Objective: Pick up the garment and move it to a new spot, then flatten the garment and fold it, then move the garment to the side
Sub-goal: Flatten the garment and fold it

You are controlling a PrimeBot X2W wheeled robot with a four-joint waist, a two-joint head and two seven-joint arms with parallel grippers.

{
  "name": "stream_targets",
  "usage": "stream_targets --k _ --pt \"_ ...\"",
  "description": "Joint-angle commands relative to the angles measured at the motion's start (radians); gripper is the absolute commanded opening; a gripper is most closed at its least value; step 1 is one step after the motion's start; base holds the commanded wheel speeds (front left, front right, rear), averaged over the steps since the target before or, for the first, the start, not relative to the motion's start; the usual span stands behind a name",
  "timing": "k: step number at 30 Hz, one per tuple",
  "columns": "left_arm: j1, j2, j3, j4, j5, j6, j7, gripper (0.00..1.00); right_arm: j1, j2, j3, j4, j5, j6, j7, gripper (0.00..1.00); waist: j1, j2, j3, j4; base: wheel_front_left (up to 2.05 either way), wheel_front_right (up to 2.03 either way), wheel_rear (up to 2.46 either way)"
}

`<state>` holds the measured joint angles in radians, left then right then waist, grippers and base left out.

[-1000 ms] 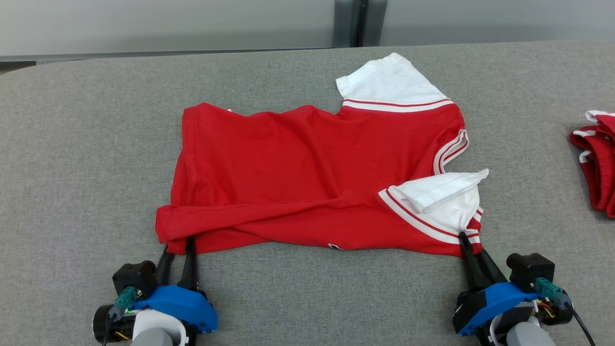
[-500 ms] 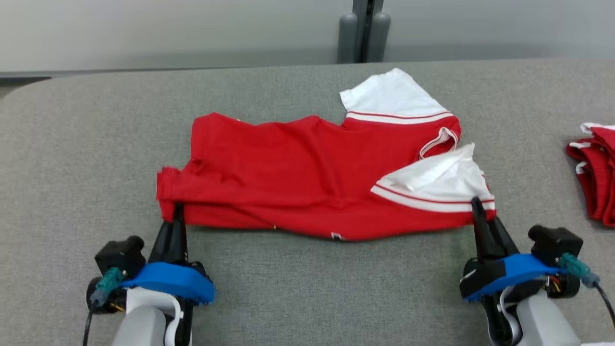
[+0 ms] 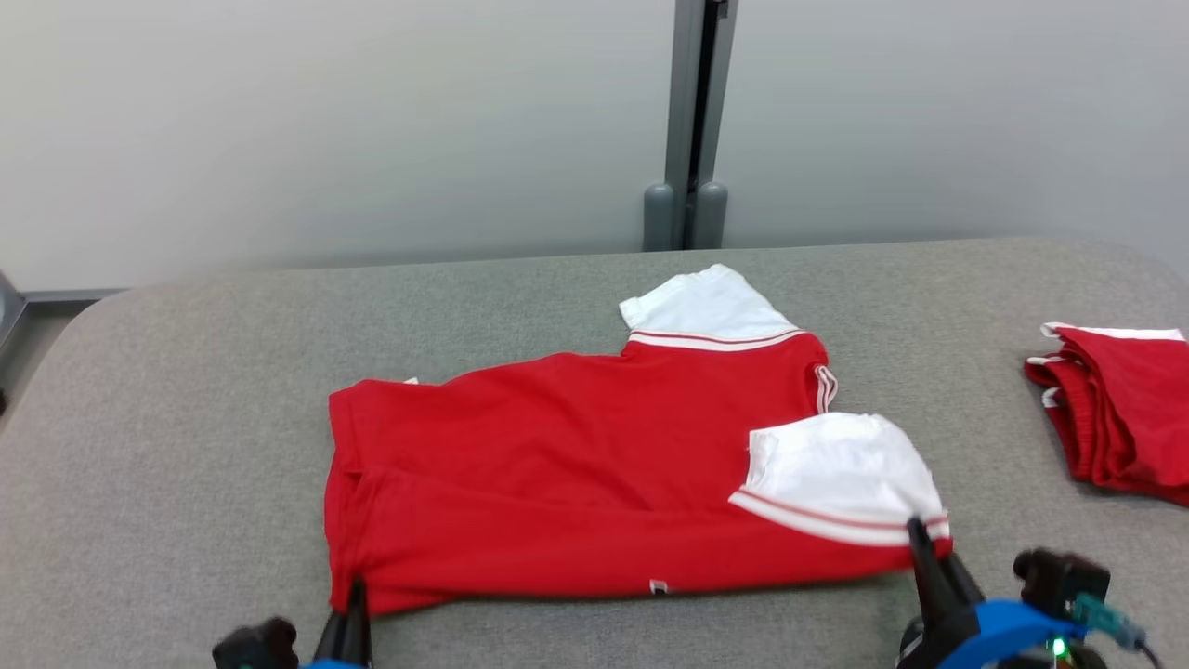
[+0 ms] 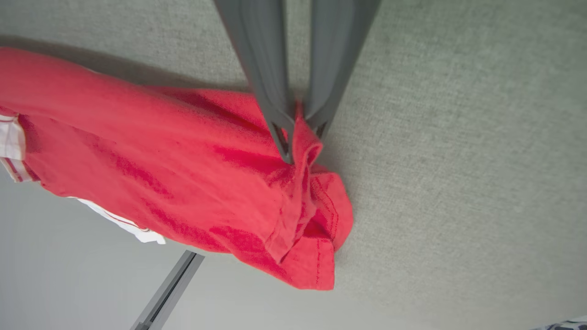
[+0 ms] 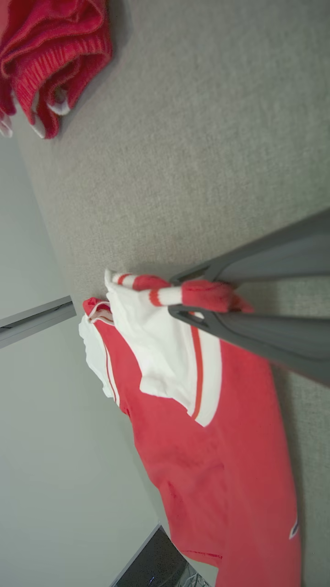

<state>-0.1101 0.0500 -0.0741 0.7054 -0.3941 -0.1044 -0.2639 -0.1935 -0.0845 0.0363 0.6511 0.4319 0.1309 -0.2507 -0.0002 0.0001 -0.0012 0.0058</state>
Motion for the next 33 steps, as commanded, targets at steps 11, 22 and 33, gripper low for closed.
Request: stream_targets --k 11,22,33 --pt "0.117 0.002 -0.048 -0.045 -0.027 0.087 0.001 1.00 0.122 -0.015 0.012 -0.003 -0.022 0.000 -0.013 1.00 0.0002 -0.0001 0.016 -0.004 0.00 0.00 0.00" --pt "-0.165 0.058 0.017 -0.072 0.064 0.098 0.008 1.00 -0.068 -0.017 -0.017 -0.082 -0.133 0.000 -0.015 1.00 0.0002 -0.0001 0.175 0.000 0.00 0.00 0.00" --pt "-0.448 0.107 0.018 0.173 0.034 0.051 0.090 1.00 -0.230 -0.048 0.059 -0.069 -0.132 0.000 -0.015 1.00 0.0002 -0.0001 0.305 -0.011 0.00 0.00 0.00"
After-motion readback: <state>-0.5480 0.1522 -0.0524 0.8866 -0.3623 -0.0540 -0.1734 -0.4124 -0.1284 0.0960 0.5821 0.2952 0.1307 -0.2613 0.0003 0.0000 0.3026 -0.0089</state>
